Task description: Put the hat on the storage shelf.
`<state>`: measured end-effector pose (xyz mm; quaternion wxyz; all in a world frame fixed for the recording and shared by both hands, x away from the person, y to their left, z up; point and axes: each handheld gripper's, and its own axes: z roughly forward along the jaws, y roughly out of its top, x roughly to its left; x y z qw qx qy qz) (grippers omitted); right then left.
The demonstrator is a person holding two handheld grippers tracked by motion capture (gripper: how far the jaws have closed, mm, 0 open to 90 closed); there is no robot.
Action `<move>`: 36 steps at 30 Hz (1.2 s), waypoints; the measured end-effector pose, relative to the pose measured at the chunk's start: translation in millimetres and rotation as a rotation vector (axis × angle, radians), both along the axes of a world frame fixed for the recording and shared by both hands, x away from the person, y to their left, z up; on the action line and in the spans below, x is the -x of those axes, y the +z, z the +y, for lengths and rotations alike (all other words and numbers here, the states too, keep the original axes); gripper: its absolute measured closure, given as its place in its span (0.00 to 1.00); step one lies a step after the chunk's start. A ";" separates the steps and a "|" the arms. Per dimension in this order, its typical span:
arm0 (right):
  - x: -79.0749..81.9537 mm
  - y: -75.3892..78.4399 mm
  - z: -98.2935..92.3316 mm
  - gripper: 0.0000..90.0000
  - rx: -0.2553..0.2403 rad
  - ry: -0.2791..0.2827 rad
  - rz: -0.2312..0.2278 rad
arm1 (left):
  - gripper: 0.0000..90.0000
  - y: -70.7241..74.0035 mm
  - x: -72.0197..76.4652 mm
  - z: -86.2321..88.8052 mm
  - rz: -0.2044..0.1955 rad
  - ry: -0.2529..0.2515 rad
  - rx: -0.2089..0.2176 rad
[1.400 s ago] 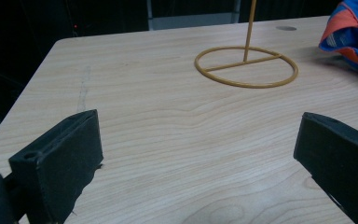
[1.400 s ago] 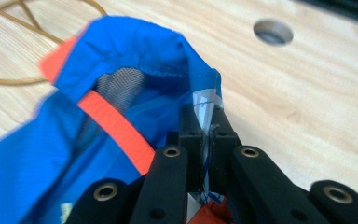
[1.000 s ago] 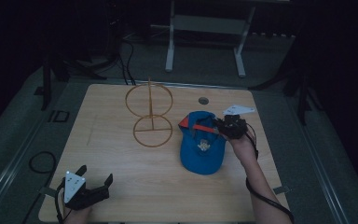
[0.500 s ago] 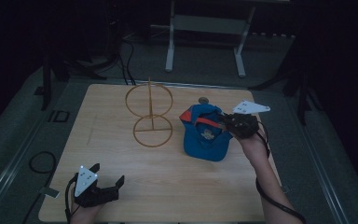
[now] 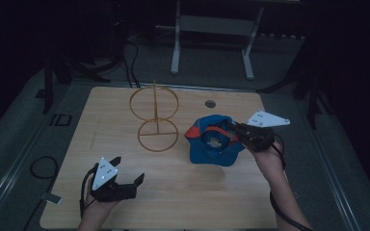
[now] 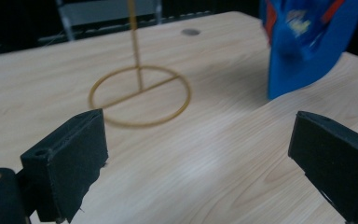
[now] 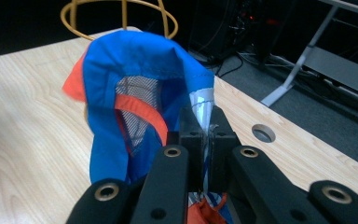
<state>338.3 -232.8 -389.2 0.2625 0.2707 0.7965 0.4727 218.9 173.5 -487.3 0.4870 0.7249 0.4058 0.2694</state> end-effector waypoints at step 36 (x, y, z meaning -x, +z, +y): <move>37.2 53.3 24.1 0.98 -0.038 0.089 -0.099 | 0.22 109.1 -49.4 -134.8 -0.057 -0.258 -0.095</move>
